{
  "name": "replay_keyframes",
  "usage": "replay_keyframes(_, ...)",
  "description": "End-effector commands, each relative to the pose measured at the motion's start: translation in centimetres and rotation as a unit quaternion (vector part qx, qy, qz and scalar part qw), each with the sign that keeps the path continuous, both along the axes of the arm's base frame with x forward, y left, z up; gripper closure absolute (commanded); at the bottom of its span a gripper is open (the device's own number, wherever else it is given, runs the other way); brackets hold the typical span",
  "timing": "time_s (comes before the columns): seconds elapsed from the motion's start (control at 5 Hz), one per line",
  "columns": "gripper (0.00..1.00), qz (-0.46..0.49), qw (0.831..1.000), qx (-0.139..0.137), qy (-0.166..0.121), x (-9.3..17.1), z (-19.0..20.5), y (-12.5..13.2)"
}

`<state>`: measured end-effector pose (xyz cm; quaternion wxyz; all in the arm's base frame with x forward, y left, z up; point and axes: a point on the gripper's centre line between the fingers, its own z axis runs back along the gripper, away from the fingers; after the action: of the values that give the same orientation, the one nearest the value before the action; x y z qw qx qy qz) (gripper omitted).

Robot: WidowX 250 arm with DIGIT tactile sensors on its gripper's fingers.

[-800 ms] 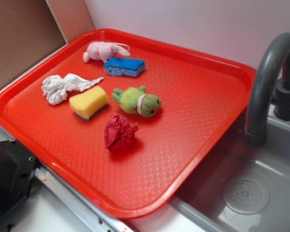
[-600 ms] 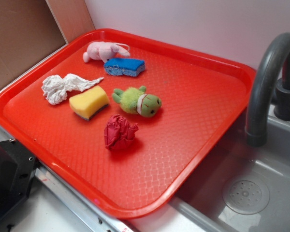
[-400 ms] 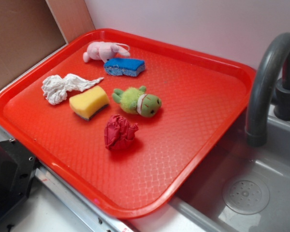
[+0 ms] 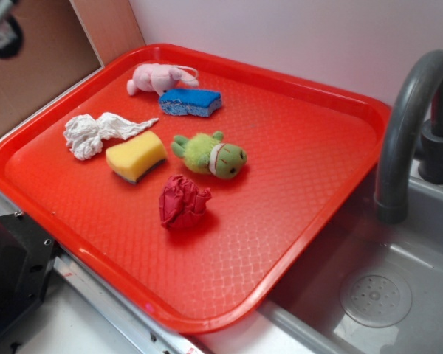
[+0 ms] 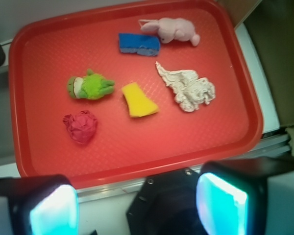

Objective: Grab the red paper.

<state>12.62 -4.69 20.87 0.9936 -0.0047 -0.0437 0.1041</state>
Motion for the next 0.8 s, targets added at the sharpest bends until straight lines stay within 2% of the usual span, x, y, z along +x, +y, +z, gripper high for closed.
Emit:
replay_keyframes(0.0, 0.00, 0.028, 0.998, -0.052, 0.001, 3.3, -5.0, -4.0)
replay_keyframes(0.2, 0.00, 0.042, 0.997, -0.060, -0.003, 4.8, -7.0, -4.6)
replay_keyframes(0.4, 0.00, 0.051, 0.997, -0.051, 0.000, 6.3, -9.4, -5.5)
replay_keyframes(0.6, 0.00, 0.039, 0.997, -0.056, 0.027, 7.5, -12.3, -6.0)
